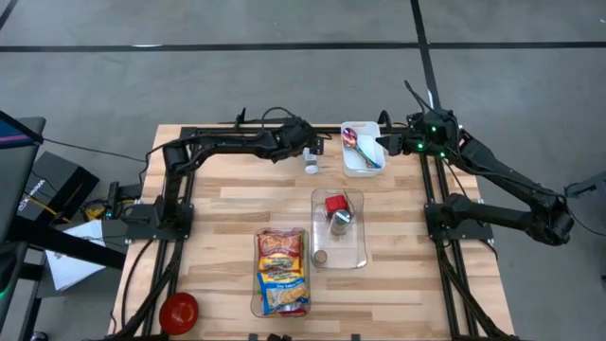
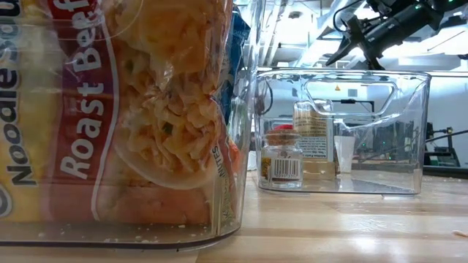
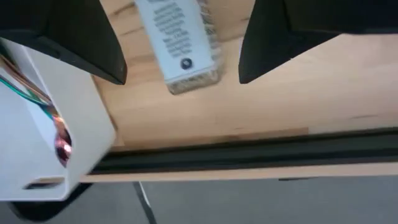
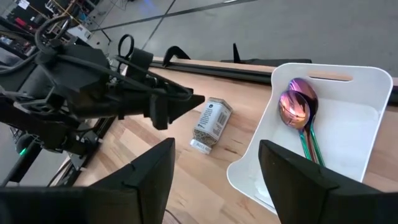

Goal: Pick & Place Food Item
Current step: Put the white seasoning bottle into the right transparent bin

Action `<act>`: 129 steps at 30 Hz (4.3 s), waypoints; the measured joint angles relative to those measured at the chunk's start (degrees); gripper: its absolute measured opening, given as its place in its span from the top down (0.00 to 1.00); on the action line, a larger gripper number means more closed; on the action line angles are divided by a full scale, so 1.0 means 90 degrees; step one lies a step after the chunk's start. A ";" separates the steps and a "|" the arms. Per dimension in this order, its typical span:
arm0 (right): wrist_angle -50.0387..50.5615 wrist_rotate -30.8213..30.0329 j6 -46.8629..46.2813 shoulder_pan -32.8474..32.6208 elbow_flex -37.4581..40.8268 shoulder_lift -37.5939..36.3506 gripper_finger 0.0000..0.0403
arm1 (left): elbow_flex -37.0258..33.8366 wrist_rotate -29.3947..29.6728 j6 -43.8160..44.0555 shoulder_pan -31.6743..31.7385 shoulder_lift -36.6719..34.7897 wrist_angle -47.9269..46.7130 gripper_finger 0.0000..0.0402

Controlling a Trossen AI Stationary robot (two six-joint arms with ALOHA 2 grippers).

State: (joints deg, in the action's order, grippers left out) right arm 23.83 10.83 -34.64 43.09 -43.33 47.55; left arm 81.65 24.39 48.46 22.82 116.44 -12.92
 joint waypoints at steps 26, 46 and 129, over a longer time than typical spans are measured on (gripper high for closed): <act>0.0113 0.0241 0.0011 0.0005 0.0000 0.0000 0.44 | 0.1105 -0.0586 0.1019 -0.0629 0.0681 -0.1515 0.24; 0.0517 0.0590 0.0083 0.0005 0.0000 -0.0131 0.44 | 0.1083 -0.1464 0.1882 -0.0841 0.0589 -0.1890 0.24; 0.1870 0.0839 0.0713 -0.0041 0.0002 -0.0381 0.44 | 0.0988 -0.2973 -0.8833 0.0687 0.0897 -0.2737 0.53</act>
State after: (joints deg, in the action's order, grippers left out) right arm 40.66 18.38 -28.23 42.72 -43.31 44.12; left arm 90.54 -2.37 -31.04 29.00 124.52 -37.55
